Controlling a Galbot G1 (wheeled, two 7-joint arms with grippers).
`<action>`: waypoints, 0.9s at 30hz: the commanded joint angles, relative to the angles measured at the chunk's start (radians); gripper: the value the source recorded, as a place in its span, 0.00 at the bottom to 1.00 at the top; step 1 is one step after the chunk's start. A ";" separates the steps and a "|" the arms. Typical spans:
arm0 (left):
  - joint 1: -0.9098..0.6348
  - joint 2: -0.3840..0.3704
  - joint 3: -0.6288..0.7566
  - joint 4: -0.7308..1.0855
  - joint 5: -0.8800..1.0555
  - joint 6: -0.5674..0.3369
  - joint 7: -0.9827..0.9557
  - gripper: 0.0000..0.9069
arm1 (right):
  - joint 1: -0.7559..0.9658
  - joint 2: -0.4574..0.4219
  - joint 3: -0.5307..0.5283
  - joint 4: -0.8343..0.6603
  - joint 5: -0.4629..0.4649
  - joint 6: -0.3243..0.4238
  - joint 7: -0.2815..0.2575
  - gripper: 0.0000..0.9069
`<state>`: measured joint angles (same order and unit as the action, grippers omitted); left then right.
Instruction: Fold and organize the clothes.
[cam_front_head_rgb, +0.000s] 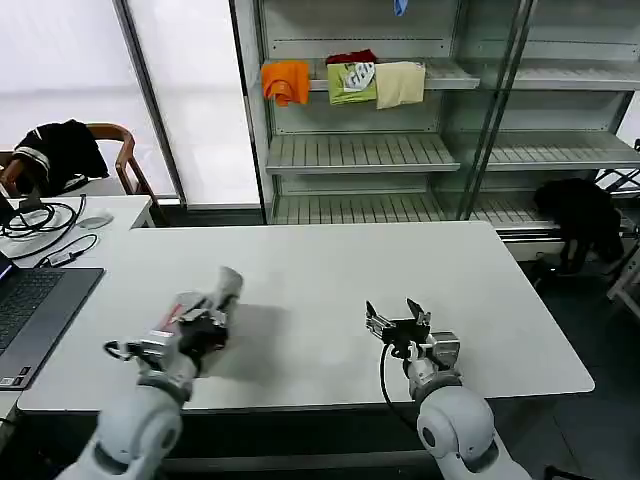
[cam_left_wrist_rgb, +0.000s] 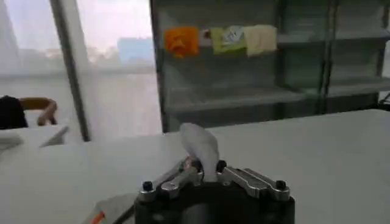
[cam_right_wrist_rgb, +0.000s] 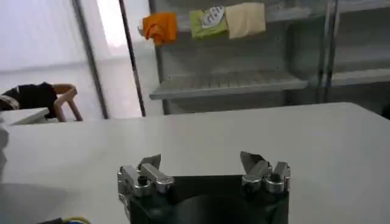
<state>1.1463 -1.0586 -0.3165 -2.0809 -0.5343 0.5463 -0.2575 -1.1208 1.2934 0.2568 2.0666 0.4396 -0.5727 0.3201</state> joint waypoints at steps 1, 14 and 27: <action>-0.224 -0.235 0.367 0.222 0.082 0.014 -0.070 0.01 | -0.024 0.018 0.029 -0.003 -0.041 -0.005 0.001 1.00; -0.207 -0.270 0.306 0.143 -0.098 -0.095 -0.055 1.00 | 0.006 0.076 -0.027 -0.051 -0.051 -0.006 0.031 1.00; -0.192 -0.186 0.137 0.113 0.009 -0.109 -0.098 1.00 | 0.080 0.131 -0.086 -0.087 0.253 -0.006 0.161 1.00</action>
<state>0.9687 -1.2894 -0.0761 -1.9610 -0.5967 0.4612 -0.3304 -1.0832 1.3905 0.2056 2.0032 0.4677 -0.5780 0.3845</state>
